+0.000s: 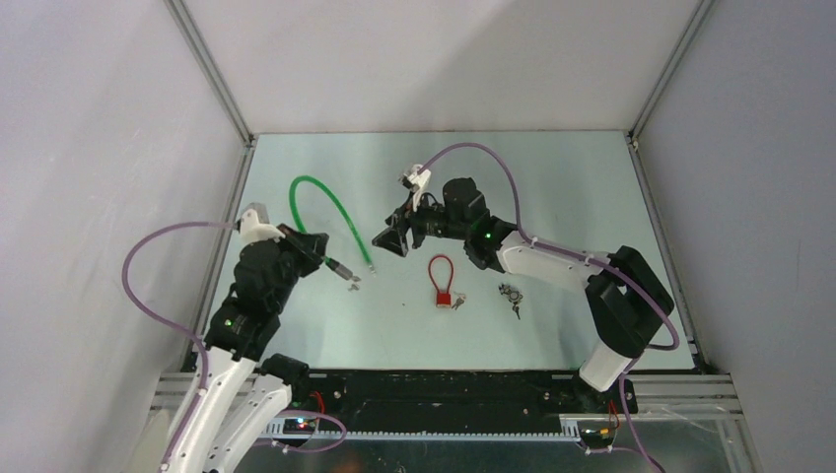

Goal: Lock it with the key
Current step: Pick up the lock from the center of the board.

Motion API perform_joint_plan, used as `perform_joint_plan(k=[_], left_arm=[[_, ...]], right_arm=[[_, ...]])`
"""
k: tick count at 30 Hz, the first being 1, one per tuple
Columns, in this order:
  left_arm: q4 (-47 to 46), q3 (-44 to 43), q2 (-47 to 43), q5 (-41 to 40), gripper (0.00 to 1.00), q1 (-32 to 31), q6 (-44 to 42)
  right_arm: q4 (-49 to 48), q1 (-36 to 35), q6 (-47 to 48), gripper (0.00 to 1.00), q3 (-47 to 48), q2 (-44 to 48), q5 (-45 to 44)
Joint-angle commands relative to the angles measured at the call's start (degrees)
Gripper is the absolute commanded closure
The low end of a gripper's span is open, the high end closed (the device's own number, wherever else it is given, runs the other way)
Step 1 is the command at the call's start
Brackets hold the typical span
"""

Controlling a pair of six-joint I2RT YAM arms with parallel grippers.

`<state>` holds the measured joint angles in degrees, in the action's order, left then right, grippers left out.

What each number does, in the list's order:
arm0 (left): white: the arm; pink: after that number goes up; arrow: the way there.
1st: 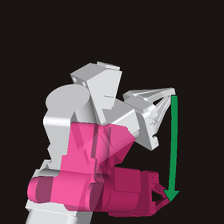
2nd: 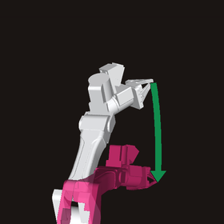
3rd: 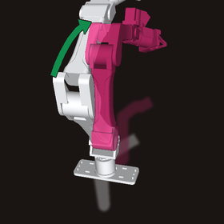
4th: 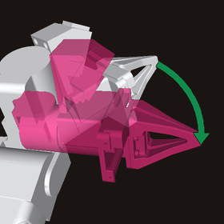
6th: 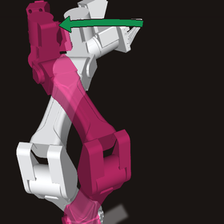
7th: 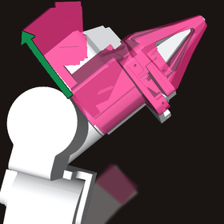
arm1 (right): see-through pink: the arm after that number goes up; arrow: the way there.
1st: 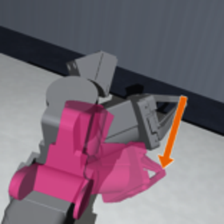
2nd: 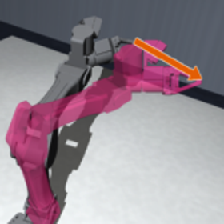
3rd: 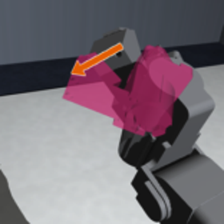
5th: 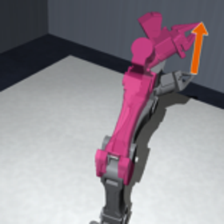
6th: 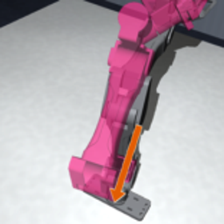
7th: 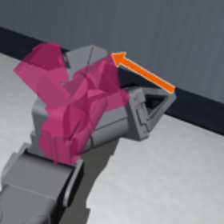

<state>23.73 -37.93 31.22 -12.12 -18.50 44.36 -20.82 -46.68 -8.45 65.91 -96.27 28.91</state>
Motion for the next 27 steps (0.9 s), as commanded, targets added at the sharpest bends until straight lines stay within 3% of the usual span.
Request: perform_joint_plan(k=[1,7,14,27], left_arm=[[-3.98,-8.36,1.01,9.90,1.00,0.48,-11.66],[-3.93,-14.81,1.63,22.32,1.00,0.48,-18.06],[-4.03,-17.67,0.07,29.59,1.00,0.40,-20.21],[-3.97,-17.32,-1.43,28.03,1.00,0.48,-20.42]], right_arm=[[5.33,0.05,-0.81,0.31,-0.43,1.15,-11.94],[4.85,0.02,-9.35,0.30,-0.43,-1.49,-14.86],[1.39,-0.08,-14.42,0.32,-1.31,-2.15,-13.91],[-1.17,-1.32,-16.93,0.39,-6.46,6.61,-13.75]])
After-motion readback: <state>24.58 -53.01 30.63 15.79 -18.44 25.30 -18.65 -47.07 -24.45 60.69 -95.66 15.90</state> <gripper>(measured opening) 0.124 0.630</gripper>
